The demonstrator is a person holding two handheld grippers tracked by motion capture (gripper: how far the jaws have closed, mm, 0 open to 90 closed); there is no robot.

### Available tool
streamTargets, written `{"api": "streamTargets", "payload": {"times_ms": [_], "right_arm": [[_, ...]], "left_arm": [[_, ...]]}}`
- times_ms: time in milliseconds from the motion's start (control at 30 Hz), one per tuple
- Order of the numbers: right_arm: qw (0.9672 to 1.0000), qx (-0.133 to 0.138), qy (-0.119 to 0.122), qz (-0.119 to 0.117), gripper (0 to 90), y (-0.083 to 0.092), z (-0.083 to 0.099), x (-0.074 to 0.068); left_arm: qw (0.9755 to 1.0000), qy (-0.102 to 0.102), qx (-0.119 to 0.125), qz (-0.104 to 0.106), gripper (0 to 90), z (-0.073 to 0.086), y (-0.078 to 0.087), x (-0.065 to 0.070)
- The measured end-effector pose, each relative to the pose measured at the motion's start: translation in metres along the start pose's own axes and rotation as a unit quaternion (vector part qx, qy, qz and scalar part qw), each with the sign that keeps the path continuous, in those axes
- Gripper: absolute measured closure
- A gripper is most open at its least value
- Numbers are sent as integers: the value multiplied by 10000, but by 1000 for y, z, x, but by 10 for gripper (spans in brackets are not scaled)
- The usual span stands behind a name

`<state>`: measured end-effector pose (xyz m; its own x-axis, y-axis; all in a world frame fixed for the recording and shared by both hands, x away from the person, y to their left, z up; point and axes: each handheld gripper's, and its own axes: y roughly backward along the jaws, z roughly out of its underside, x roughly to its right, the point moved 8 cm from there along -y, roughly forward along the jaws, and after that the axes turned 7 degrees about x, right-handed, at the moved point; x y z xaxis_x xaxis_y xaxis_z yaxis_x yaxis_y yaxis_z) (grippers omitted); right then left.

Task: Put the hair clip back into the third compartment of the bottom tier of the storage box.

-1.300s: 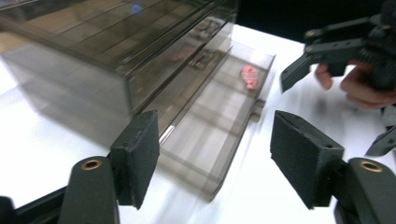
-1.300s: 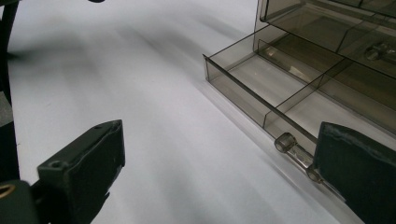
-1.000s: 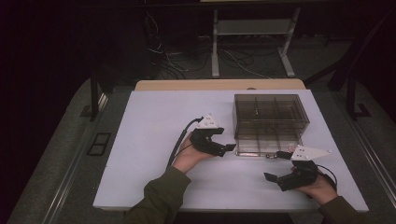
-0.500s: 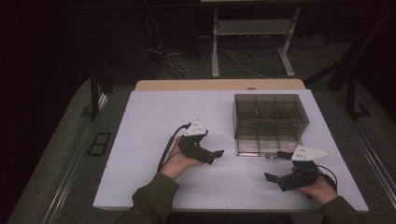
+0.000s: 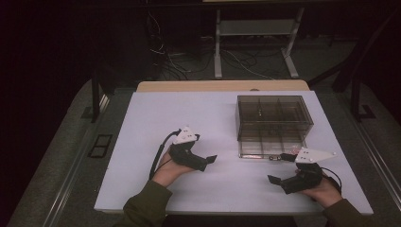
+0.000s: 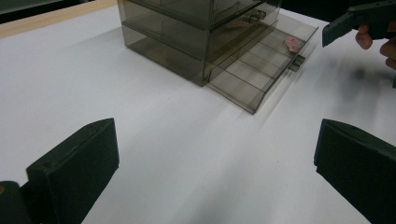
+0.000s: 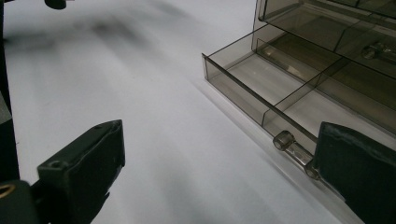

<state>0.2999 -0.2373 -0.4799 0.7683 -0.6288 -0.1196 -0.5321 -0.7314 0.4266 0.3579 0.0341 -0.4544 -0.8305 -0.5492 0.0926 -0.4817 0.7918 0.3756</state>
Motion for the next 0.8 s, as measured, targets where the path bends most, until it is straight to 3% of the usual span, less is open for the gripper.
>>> {"api": "streamTargets", "payload": {"times_ms": [533,800], "right_arm": [[10000,-15,-2,29,16,0,0,0],[10000,-21,5,35,16,0,1,1]], "left_arm": [[9997,-33,-21,-229,0,13,34,-7],[9993,88,33,-368,0,21,50,-14]]}}
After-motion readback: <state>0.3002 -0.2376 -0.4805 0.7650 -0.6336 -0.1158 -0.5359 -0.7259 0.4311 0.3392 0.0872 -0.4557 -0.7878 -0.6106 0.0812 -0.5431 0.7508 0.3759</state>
